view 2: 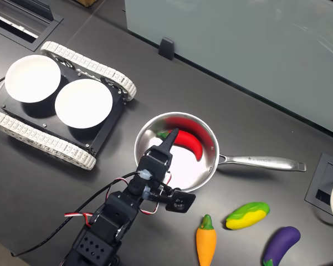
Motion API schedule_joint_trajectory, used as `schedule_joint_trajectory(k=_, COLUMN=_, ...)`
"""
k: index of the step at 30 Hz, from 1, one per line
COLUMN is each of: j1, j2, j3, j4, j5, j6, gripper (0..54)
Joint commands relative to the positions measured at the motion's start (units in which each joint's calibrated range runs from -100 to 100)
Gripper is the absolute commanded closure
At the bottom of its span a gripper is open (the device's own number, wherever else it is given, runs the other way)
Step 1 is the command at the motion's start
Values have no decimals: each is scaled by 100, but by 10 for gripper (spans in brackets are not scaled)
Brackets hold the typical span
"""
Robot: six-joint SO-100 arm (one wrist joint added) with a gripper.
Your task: Pick up the chilli and place them in the pan
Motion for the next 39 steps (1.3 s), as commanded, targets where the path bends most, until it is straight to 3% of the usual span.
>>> schedule_joint_trajectory(k=1, j1=61, j2=-394, j3=-71, j4=47, j5=-98, j6=66, gripper=110)
schedule_joint_trajectory(k=8, j1=164, j2=-706, j3=-153, j4=149, j5=10, j6=66, gripper=129)
schedule_joint_trajectory(k=17, j1=417, j2=-1313, j3=-407, j4=166, j5=49, j6=66, gripper=317)
schedule_joint_trajectory(k=22, j1=497, j2=-1777, j3=-452, j4=200, j5=83, j6=66, gripper=454)
schedule_joint_trajectory(k=26, j1=577, j2=-2056, j3=-507, j4=251, j5=132, j6=66, gripper=526)
schedule_joint_trajectory(k=39, j1=554, j2=-3287, j3=-543, j4=951, j5=142, j6=-1, gripper=534)
